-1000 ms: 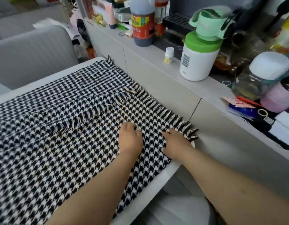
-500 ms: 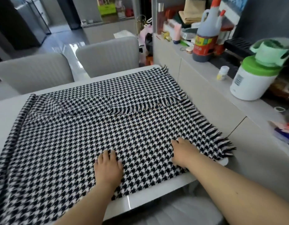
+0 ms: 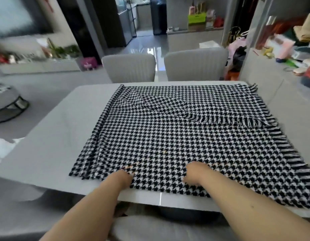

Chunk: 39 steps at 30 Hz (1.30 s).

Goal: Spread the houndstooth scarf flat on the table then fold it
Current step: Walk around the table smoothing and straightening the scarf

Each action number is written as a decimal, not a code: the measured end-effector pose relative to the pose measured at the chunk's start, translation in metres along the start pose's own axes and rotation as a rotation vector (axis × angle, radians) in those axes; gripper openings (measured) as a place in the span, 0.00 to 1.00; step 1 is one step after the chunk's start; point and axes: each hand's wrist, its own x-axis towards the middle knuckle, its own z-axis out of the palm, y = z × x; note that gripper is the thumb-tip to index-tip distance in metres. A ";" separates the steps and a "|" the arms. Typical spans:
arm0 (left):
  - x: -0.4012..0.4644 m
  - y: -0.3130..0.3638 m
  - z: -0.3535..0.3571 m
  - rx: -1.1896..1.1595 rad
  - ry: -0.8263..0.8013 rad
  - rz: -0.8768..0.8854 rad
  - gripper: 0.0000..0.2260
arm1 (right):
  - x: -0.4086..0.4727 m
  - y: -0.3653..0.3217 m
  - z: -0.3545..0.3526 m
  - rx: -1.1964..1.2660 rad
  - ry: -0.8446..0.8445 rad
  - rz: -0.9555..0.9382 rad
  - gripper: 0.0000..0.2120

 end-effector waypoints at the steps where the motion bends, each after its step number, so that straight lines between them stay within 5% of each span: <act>1: -0.004 -0.010 -0.008 -0.017 0.018 -0.025 0.21 | 0.001 -0.014 -0.002 -0.001 0.012 -0.015 0.24; 8: 0.019 -0.095 -0.072 0.068 0.071 0.016 0.22 | 0.017 -0.114 -0.007 0.042 0.081 -0.083 0.24; 13: 0.063 -0.154 -0.108 0.175 0.074 0.100 0.15 | 0.039 -0.183 -0.002 0.115 0.120 -0.075 0.10; 17: 0.104 -0.188 -0.114 0.108 0.135 0.169 0.10 | 0.059 -0.228 -0.002 0.202 0.160 -0.053 0.10; 21: 0.133 -0.199 -0.110 -0.059 0.183 0.189 0.17 | 0.073 -0.257 -0.001 0.323 0.264 -0.026 0.07; 26: 0.148 -0.196 -0.096 -0.158 0.224 0.182 0.20 | 0.084 -0.269 0.007 0.426 0.359 0.048 0.14; 29: 0.157 -0.198 -0.092 -0.141 0.227 0.248 0.11 | 0.088 -0.269 0.016 0.373 0.487 0.051 0.22; 32: 0.172 -0.217 -0.096 -0.412 0.146 0.285 0.11 | 0.091 -0.266 0.022 0.260 0.492 0.023 0.31; 34: 0.177 -0.238 -0.105 -0.579 0.136 0.245 0.11 | 0.094 -0.264 0.026 0.224 0.456 0.029 0.31; 39: 0.166 -0.245 -0.108 -0.498 0.297 0.254 0.13 | 0.097 -0.272 0.026 0.186 0.530 0.065 0.26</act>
